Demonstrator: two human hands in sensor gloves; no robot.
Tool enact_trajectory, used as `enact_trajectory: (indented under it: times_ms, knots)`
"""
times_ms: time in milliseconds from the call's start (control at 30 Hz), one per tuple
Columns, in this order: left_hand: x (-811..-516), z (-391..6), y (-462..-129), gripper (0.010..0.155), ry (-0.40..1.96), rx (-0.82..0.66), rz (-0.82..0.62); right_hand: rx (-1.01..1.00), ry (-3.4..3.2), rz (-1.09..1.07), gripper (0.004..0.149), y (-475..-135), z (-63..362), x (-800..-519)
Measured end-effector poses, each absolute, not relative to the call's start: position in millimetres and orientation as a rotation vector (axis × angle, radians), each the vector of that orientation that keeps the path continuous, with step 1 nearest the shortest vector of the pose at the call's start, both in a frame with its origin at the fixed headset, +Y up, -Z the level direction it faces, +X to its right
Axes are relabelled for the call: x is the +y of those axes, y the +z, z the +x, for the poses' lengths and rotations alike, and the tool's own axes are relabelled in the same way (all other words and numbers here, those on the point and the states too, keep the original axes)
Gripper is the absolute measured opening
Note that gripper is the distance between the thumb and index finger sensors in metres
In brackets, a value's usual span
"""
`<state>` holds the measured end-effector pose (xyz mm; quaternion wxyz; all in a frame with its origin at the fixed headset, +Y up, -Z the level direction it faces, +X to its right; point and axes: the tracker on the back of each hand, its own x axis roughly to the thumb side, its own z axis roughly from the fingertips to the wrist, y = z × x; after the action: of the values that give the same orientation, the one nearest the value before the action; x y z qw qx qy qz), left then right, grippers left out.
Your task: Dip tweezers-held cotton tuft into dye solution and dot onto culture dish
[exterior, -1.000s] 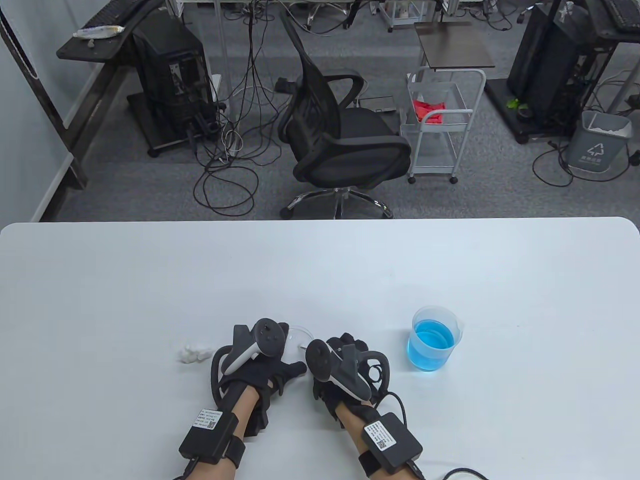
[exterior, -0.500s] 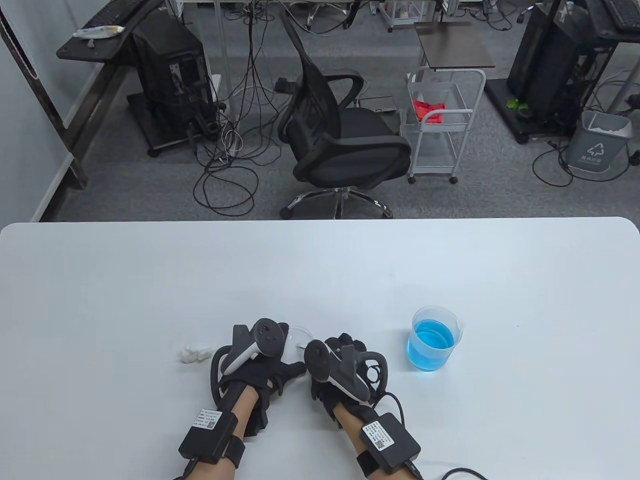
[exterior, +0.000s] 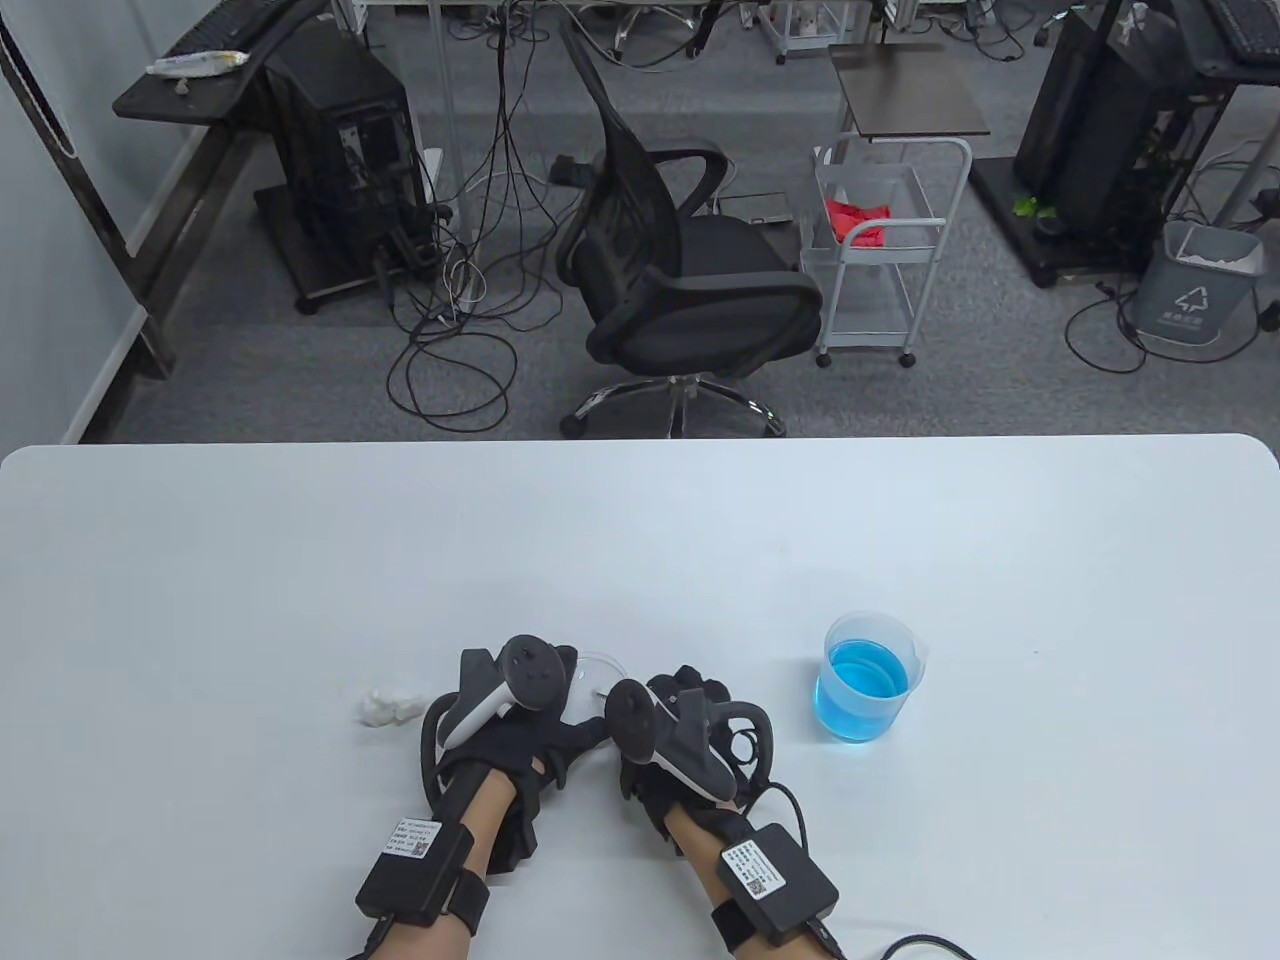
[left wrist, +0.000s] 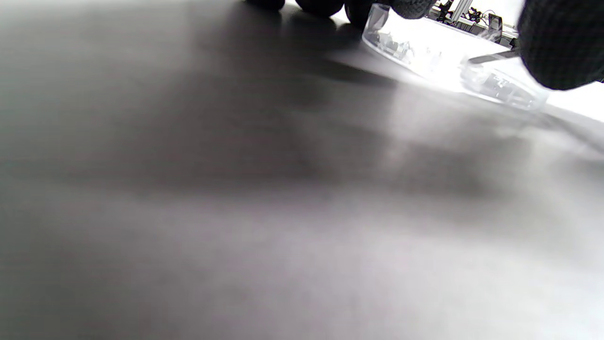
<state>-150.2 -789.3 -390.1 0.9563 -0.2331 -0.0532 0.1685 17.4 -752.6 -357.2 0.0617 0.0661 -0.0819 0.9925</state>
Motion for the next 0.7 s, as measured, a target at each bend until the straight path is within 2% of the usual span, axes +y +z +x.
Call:
enact_trajectory:
  times_ms: [700]
  knots:
    - [-789.2, -150.5, -390.2, 0.092, 0.345, -0.104, -0.492, -0.271, 2.996, 0.207, 0.032, -359.6, 15.2, -755.7]
